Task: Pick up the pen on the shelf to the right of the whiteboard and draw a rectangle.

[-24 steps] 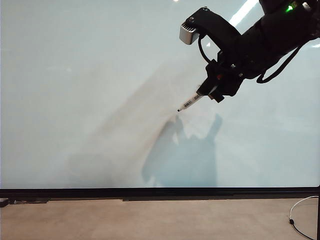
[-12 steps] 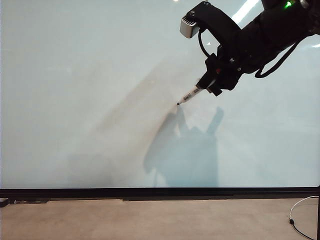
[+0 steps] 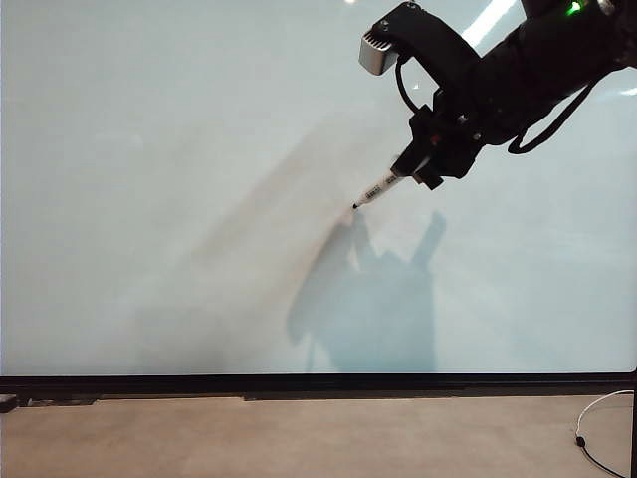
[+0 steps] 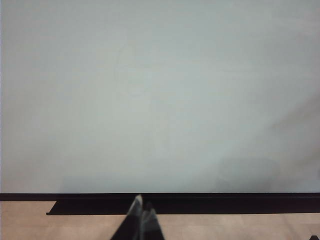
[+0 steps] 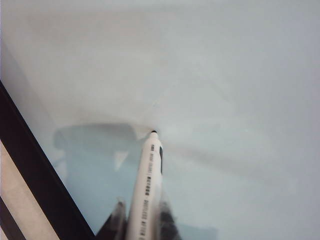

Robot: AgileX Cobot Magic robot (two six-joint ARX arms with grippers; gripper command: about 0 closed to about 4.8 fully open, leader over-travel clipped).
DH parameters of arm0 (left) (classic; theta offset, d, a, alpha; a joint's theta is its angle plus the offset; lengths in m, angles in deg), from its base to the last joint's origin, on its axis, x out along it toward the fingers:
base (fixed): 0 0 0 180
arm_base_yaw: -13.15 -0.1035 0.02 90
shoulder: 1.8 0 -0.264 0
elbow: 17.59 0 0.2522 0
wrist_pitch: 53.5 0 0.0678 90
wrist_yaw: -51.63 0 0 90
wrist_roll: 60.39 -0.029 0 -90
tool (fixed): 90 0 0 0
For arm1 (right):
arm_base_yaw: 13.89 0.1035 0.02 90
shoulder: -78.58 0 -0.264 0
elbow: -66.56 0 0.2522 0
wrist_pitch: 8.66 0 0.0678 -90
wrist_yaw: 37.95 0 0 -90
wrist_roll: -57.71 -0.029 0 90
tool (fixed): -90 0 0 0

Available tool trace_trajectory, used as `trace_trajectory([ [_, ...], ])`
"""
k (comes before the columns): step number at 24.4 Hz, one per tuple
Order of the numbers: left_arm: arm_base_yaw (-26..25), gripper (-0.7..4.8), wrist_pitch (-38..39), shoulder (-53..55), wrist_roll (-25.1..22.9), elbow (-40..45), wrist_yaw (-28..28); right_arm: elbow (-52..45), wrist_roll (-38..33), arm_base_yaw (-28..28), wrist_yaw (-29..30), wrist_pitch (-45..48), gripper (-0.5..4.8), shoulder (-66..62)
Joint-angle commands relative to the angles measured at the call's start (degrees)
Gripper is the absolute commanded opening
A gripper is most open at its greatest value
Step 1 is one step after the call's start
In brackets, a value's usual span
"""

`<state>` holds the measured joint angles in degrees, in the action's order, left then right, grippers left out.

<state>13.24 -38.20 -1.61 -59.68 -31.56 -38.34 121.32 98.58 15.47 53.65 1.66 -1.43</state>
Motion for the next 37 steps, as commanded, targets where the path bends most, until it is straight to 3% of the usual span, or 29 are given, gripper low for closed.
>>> trace_trajectory([
  [1,0.0,-0.05,-0.3,0.0,-0.3,-0.2,-0.2,0.4,0.0,-0.1,-0.4,1.5,-0.03,1.0],
  [37,0.0,-0.04,-0.3,0.0,-0.3,-0.2,-0.2,0.7,1.3,-0.1,-0.1,5.0,-0.03,4.7],
])
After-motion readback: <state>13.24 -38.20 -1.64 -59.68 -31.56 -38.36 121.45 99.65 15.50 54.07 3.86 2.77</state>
